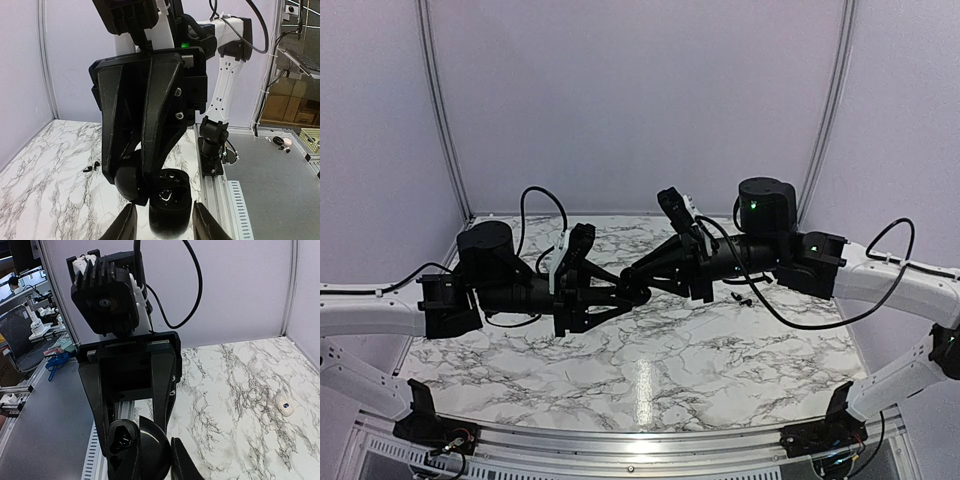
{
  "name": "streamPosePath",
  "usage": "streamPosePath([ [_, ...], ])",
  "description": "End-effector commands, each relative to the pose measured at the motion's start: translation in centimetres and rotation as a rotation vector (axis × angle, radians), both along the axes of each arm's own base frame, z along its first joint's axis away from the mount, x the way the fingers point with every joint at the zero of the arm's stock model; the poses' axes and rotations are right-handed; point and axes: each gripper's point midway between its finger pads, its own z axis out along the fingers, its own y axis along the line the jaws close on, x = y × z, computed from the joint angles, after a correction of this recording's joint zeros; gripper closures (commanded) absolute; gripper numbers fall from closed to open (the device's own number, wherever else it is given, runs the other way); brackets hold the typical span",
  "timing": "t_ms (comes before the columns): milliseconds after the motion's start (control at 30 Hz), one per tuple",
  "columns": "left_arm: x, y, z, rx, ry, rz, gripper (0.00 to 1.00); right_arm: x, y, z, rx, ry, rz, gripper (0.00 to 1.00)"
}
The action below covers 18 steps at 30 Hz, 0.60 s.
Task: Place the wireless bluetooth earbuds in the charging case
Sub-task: Pass from the right arm to the left
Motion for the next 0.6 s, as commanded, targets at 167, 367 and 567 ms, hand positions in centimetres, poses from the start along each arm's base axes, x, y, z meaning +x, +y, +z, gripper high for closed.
streamPosePath([
  [167, -0.15, -0.50, 1.73, -0.047, -0.019, -0.012, 0.62, 0.18, -0.01, 0.30, 0.016, -0.006, -0.002, 1.00],
  [367, -0.16, -0.37, 1.73, -0.048, -0.024, -0.010, 0.75, 0.23, -0.02, 0.32, 0.017, -0.007, -0.005, 1.00],
  [567, -0.24, -0.20, 0.99, -0.034, -0.028, -0.009, 0.84, 0.28, -0.03, 0.29, 0.016, 0.000, -0.008, 1.00],
])
